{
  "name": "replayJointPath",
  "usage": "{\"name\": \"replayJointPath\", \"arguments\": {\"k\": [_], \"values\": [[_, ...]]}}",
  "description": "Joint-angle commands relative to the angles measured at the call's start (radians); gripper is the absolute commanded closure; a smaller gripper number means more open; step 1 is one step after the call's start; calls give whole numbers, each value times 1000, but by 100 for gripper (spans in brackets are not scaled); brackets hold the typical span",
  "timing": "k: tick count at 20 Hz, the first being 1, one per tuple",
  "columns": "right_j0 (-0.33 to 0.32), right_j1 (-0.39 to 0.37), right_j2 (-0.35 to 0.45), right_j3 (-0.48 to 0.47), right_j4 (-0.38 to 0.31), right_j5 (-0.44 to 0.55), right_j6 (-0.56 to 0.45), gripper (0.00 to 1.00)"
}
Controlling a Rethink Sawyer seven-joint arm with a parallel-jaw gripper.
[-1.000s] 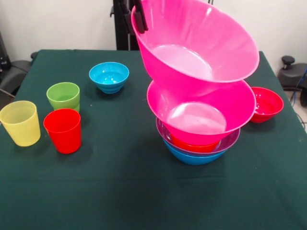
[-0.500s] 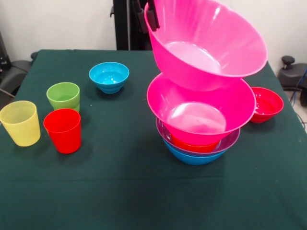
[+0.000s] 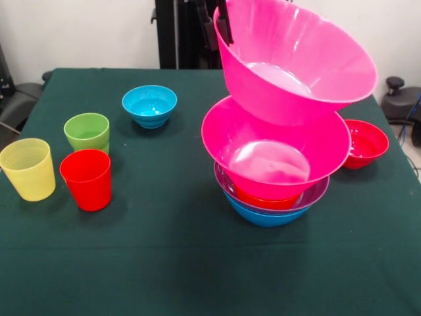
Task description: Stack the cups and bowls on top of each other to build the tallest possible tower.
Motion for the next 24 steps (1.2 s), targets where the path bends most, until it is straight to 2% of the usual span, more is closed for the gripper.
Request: {"name": "replayJointPath", "arguments": {"k": [1,2,5,8,10,12,20,24], "values": [[-52,24,71,135,-112,-228,-245,100],[-61,32,76,146,-123,-265,-239,100],[-70,45,82,151,-149,-269,-245,100],[-80,45,96,150,-147,-280,-236,100],[-75,59,90,136,-155,-223,-263,100],[-44,81,62,93,-177,-31,-334,100],[-26,119,53,54,-196,107,-319,100],[-23,132,62,37,-201,137,-306,100]]}}
